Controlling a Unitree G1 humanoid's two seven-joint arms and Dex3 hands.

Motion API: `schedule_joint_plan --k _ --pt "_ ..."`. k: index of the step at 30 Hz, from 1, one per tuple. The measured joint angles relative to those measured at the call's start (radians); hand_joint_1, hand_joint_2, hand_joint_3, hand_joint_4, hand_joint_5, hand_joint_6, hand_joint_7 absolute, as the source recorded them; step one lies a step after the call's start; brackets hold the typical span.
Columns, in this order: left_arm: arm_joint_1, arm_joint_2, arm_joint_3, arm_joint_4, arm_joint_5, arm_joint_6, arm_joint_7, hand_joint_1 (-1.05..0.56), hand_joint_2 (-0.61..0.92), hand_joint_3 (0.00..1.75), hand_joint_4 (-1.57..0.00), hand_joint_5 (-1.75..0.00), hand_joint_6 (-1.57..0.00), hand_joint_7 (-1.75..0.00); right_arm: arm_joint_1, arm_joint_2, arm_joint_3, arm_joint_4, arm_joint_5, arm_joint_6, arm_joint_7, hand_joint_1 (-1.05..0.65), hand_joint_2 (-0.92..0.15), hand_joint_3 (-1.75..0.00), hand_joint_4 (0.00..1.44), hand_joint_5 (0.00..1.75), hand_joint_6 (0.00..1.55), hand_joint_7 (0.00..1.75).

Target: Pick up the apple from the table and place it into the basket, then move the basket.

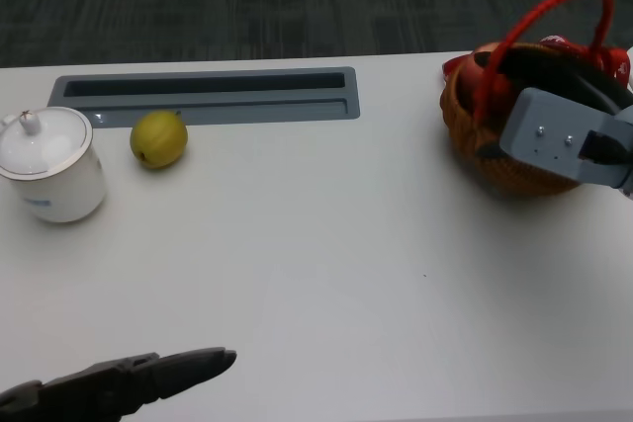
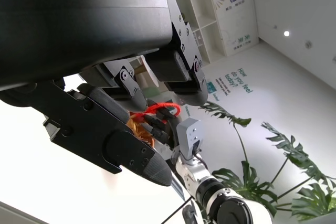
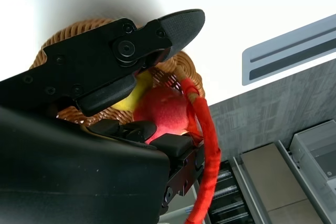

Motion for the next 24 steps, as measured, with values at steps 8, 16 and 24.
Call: schedule_joint_plan --k 8,16,24 --pt "-0.031 0.004 -0.007 0.006 -0.009 0.002 -0.007 -0.47 0.68 0.0 -0.92 -0.01 -0.84 -0.01 0.048 -0.056 -0.019 -0.001 0.008 0.002 0.023 -0.92 -0.84 -0.01 0.42 0.0 0.4 0.0" --pt "-0.043 0.009 -0.011 0.006 -0.03 0.003 -0.027 -0.46 0.68 0.0 -0.93 -0.01 -0.84 -0.01 0.077 -0.096 0.006 -0.002 -0.014 0.044 0.022 -0.96 -0.88 0.0 0.33 0.0 0.33 0.0" --pt "-0.076 0.01 -0.008 0.019 -0.035 0.005 -0.036 -0.47 0.68 0.0 -0.92 -0.01 -0.84 0.0 0.165 -0.141 -0.034 -0.03 0.036 -0.099 -0.013 -0.94 -0.88 -0.01 0.38 0.02 0.35 0.01"
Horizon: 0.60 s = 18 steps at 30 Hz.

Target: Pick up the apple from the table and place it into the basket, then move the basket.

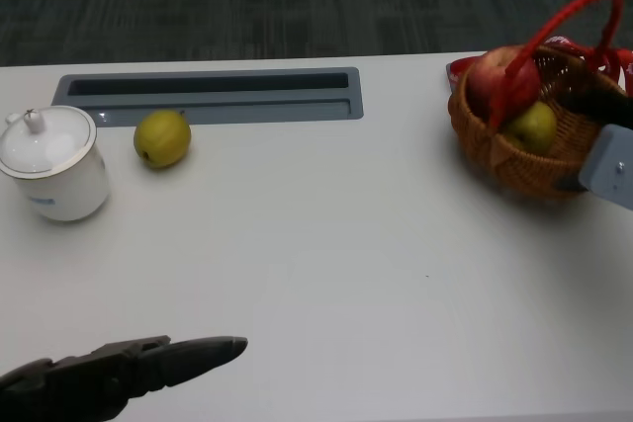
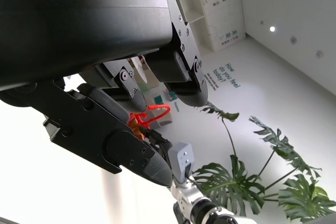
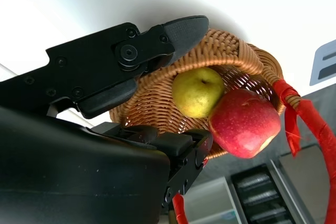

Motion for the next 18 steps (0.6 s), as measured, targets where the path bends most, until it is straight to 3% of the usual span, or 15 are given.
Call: schedule_joint_plan --k 10,14,18 --pt "-0.106 0.026 0.034 0.029 -0.03 0.071 -0.014 -0.46 0.66 0.0 -0.91 0.0 -0.82 0.0 0.23 -0.036 -0.037 -0.147 0.071 -0.495 -0.083 -0.75 -0.81 0.0 0.48 0.03 0.44 0.03" --pt "-0.138 0.033 0.044 0.045 -0.038 0.101 -0.029 -0.45 0.66 0.0 -0.92 -0.01 -0.83 -0.01 0.312 -0.001 -0.058 -0.203 0.169 -0.645 -0.05 -0.71 -0.8 0.0 0.56 0.04 0.51 0.04" --pt "-0.185 0.033 0.049 0.074 -0.04 0.118 -0.042 -0.42 0.65 0.0 -0.91 0.0 -0.83 0.0 0.376 0.061 -0.056 -0.274 0.301 -0.722 0.046 -0.62 -0.78 0.0 0.62 0.04 0.57 0.03"
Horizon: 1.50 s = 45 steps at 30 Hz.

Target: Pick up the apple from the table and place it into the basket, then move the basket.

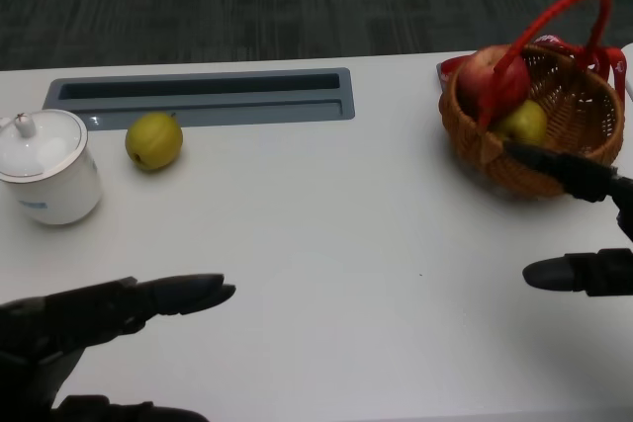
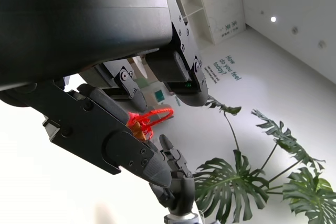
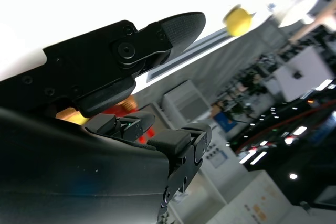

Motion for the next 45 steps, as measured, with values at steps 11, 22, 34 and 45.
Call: schedule_joint_plan --k 11,22,34,45 --pt "-0.113 -0.011 0.03 0.107 0.114 -0.042 -0.001 -0.4 0.65 0.0 -0.95 -0.03 -0.87 -0.02 0.09 0.169 0.095 -0.169 0.262 -0.036 0.25 -0.36 -0.76 0.0 0.73 0.02 0.67 0.02" --pt "-0.163 -0.011 0.048 0.151 0.156 -0.075 -0.001 -0.44 0.65 0.0 -0.96 -0.03 -0.88 -0.02 0.094 0.23 0.132 -0.205 0.361 0.007 0.455 -0.41 -0.77 0.0 0.7 0.0 0.65 0.0" --pt "-0.185 -0.011 0.062 0.209 0.163 -0.132 -0.001 -0.48 0.68 0.01 -0.96 -0.03 -0.87 -0.01 0.093 0.286 0.119 -0.215 0.387 0.024 0.542 -0.39 -0.73 0.0 0.71 0.0 0.66 0.0" --pt "-0.194 -0.003 0.061 0.221 0.16 -0.152 -0.002 -0.47 0.68 0.0 -0.96 -0.03 -0.88 -0.01 0.089 0.29 0.076 -0.211 0.389 0.026 0.578 -0.4 -0.74 0.0 0.7 0.0 0.65 0.0"
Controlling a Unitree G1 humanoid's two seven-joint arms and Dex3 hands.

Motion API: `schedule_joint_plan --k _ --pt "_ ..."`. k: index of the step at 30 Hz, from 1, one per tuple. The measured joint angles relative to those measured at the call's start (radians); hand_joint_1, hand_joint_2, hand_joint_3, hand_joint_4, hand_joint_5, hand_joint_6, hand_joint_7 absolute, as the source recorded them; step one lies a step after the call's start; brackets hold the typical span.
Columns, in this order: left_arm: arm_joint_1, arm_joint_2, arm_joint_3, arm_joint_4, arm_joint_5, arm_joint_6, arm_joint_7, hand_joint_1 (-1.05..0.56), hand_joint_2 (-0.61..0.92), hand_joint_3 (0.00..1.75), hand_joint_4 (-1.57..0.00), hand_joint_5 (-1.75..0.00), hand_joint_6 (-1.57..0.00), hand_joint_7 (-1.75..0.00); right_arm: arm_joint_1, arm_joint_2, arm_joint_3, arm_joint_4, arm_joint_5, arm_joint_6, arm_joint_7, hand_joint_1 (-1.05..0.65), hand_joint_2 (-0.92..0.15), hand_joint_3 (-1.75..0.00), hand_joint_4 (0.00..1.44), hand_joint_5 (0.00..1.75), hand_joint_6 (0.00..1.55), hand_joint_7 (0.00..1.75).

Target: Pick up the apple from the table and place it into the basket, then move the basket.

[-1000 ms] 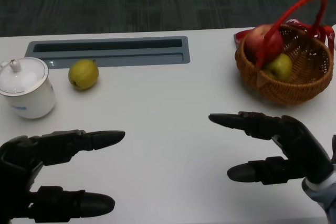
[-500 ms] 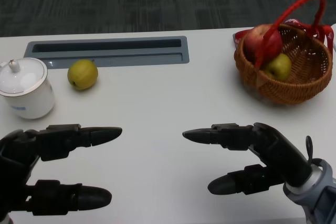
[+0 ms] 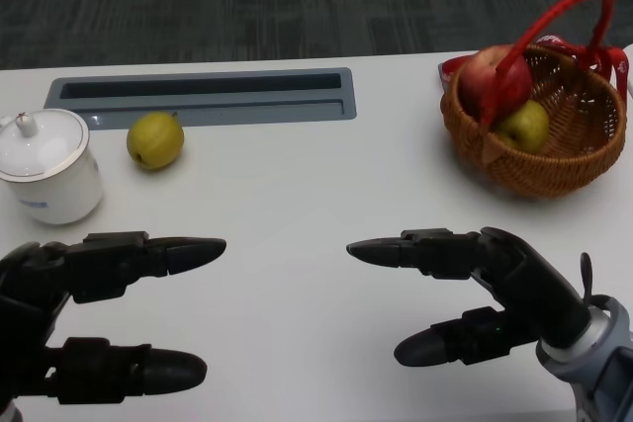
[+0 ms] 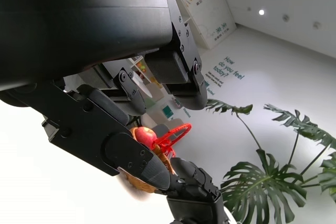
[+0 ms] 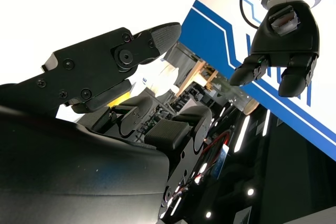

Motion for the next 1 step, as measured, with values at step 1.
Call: schedule_joint_plan --k 1 --pt "0.0 0.001 0.0 0.0 0.0 0.0 0.0 -0.47 0.68 0.0 -0.96 -0.03 -0.88 -0.01 0.0 0.0 -0.002 0.0 0.0 0.0 0.001 -0.4 -0.74 0.0 0.7 0.0 0.65 0.0"
